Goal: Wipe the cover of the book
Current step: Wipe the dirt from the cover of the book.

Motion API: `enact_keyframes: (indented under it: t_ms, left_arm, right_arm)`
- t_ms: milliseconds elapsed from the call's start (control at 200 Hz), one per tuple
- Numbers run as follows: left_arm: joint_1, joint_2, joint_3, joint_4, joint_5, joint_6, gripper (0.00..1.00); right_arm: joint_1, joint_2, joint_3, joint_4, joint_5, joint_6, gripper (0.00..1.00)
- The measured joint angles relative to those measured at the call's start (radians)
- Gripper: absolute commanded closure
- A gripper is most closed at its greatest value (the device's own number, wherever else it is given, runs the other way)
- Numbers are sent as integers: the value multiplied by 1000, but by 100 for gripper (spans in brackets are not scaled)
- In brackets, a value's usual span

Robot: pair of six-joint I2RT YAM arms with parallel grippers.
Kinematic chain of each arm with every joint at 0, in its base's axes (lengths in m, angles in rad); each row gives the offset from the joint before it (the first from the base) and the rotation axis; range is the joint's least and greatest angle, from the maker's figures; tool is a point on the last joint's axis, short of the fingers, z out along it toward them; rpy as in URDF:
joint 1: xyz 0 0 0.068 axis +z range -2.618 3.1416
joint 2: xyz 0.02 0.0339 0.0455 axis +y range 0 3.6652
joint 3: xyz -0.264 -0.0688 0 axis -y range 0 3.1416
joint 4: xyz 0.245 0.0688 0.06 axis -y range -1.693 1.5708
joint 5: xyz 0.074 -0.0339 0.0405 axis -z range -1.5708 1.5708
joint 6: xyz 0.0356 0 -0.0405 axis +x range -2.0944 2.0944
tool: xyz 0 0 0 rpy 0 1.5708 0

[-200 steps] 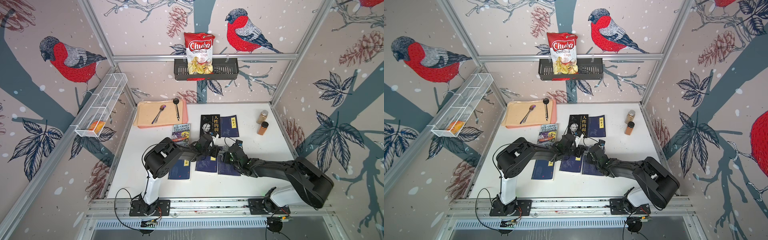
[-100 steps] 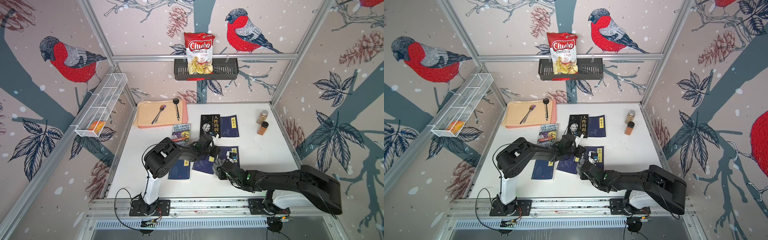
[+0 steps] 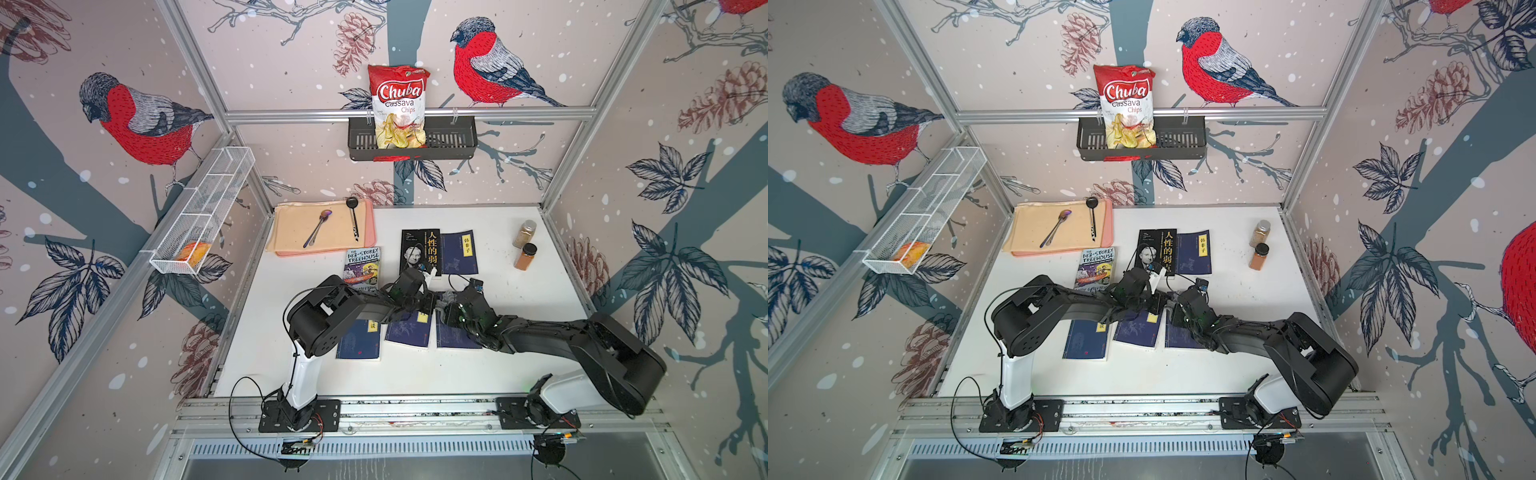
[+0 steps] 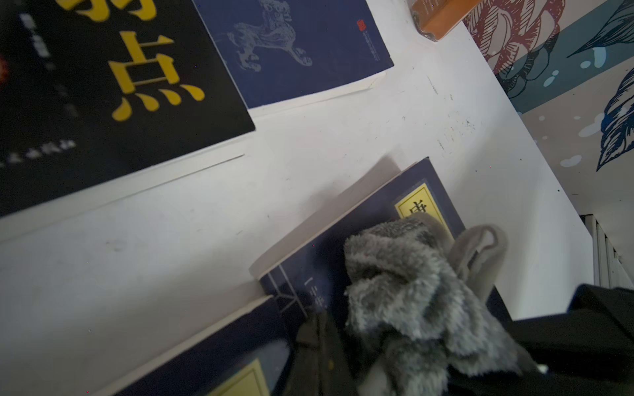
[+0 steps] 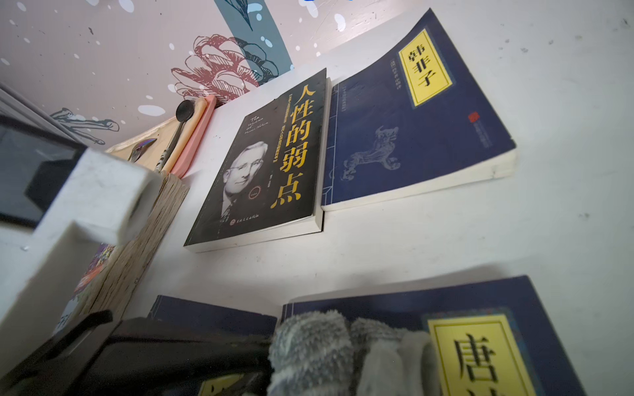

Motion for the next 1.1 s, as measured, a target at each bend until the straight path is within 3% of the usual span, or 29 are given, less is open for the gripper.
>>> enact_keyframes:
  t_ms: [230, 365, 515, 760, 936, 1101]
  left_arm:
    - [0, 0, 3, -3, 0, 2, 97]
    - [1, 3, 5, -3, 5, 3, 97]
    - [3, 6, 6, -1, 10, 3, 97]
    - [3, 5, -3, 11, 15, 3, 98]
    - [9, 3, -8, 23, -29, 3, 97]
    - [10, 3, -8, 26, -54, 4, 98]
  right_arm:
    - [188, -174, -116, -80, 39, 77, 93]
    - [224, -267, -173, -114, 35, 138, 92]
    - [111, -235, -148, -109, -26, 125, 92]
    - [-95, 55, 53, -16, -96, -15, 94]
    - [-127, 237, 153, 130, -129, -75, 96]
    - [-98, 223, 113, 204, -92, -76, 95]
